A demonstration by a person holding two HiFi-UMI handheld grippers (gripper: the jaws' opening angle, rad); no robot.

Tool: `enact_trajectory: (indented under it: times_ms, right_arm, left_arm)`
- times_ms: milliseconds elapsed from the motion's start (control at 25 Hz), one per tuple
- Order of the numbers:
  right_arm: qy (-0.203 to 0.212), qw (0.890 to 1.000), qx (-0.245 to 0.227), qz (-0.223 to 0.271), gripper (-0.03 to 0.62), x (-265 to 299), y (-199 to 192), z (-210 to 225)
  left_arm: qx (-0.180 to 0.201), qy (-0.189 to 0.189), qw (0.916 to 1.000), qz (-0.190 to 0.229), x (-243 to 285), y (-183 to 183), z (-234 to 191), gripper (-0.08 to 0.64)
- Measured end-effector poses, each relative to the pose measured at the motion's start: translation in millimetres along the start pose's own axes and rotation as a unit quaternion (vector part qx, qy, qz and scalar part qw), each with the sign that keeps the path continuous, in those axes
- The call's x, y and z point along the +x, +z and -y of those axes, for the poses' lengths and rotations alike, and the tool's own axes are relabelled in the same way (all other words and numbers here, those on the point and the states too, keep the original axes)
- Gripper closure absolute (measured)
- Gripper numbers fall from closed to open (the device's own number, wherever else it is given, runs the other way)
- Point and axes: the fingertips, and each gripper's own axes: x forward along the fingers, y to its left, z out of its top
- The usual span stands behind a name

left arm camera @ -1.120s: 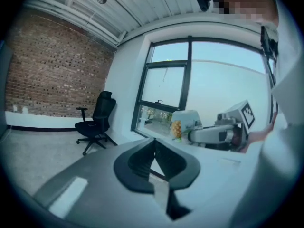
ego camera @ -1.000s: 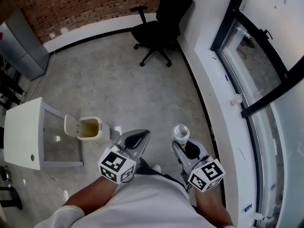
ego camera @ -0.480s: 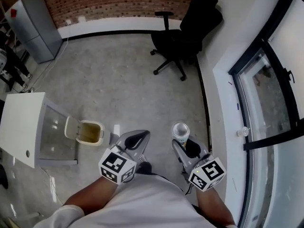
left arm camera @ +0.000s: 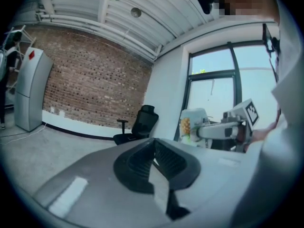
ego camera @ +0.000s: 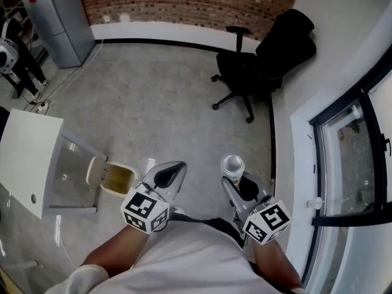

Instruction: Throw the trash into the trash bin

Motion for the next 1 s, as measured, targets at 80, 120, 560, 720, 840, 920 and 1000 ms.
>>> enact_trajectory:
  times_ms: [80,120,560,720,840,920,1000]
  right_arm:
    - [0.019,1.000,-0.003,-0.006,0.483,20,5,-1]
    - [0.027,1.000,-0.005,-0.008,0.485,30,7,-2]
    - [0.160,0.986,-0.034,-0.031,0.485,132,26,-18]
    - [0.216,0.974,-0.045,-0.041,0.485,162,30,-17]
    - [0.256,0.964,-0.057,-0.047,0.485,183,34,-14]
    - [0.286,0.954,-0.068,-0.051,0.485,198,40,-12]
    - [0.318,0.943,-0.084,-0.052,0.485,210,48,-12]
  left_arm:
    - [-0.006,0.019,0.9998,0.005,-5,4,-17,0.551]
    - [-0.008,0.028,0.9995,0.007,-7,7,-25,0.551]
    - [-0.041,0.168,0.9838,0.046,-44,20,-104,0.551]
    - [-0.051,0.221,0.9723,0.057,-45,21,-122,0.551]
    - [-0.057,0.262,0.9609,0.070,-47,24,-134,0.551]
    - [-0.062,0.296,0.9494,0.083,-51,29,-145,0.551]
    - [-0.067,0.330,0.9368,0.094,-54,32,-155,0.552]
